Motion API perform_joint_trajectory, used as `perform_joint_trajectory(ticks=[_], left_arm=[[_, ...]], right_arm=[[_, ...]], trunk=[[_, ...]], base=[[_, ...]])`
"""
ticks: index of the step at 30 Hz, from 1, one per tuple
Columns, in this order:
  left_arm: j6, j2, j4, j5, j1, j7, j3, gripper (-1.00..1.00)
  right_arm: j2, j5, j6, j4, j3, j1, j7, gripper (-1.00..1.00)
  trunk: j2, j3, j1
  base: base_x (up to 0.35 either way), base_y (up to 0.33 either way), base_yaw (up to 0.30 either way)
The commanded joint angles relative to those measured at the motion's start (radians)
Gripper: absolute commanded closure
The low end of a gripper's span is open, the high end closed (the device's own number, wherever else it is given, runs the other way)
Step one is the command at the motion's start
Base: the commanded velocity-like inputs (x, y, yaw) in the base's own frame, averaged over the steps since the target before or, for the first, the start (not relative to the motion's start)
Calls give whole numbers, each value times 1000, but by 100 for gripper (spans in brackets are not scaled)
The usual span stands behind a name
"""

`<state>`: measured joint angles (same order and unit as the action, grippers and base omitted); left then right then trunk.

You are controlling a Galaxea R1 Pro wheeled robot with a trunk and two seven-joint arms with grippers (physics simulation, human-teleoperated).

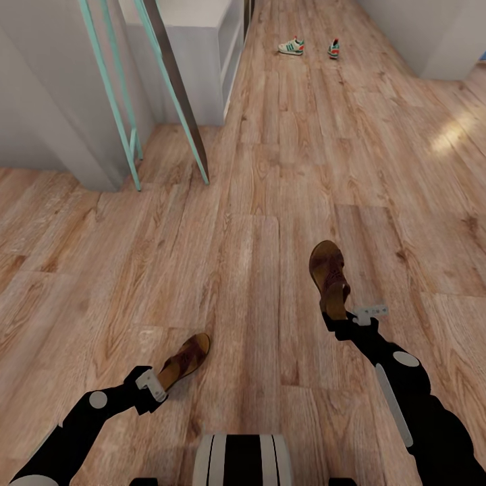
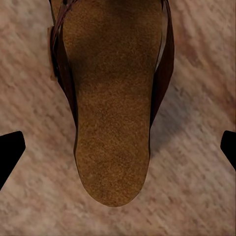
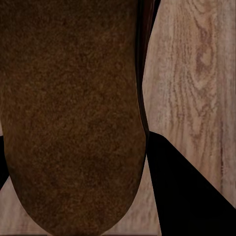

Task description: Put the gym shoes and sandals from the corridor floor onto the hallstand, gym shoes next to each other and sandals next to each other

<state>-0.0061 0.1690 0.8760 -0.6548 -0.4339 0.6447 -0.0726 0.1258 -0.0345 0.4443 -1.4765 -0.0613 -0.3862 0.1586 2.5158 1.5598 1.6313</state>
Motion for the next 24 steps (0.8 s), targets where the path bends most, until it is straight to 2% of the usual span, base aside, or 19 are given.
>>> perform_joint_trajectory(ticks=[1, 5, 14, 16, 17, 22, 24], left_arm=[[0, -1, 1, -6, 0, 6, -3, -100], [0, -1, 2, -6, 0, 6, -3, -100], [0, 0, 2, -8, -1, 5, -3, -100], [1, -1, 2, -18, -1, 3, -3, -100], [2, -2, 2, -39, -1, 1, -5, -100], [3, 0, 1, -54, -3, -1, -8, -100], [3, 0, 1, -56, -4, -1, -9, -100]], right_arm=[[0, -7, 7, -1, -1, 0, 3, 100], [0, -7, 7, -2, -2, 0, 3, 100], [0, -8, 7, -2, -1, 0, 2, 100], [-1, -8, 7, -2, -1, 0, 2, 100], [-1, -8, 7, -2, 0, 0, 2, 100], [-2, -8, 7, -2, 0, 0, 2, 100], [-2, -8, 7, -1, 0, 0, 2, 100]], trunk=[[1, 5, 0], [1, 20, 2], [1, 20, 2], [1, 21, 2], [2, 25, 2], [3, 44, 5], [3, 44, 5]], base=[[0, 0, 0], [0, 0, 0], [0, 0, 0], [0, 0, 0], [0, 0, 0], [0, 0, 0], [0, 0, 0]])
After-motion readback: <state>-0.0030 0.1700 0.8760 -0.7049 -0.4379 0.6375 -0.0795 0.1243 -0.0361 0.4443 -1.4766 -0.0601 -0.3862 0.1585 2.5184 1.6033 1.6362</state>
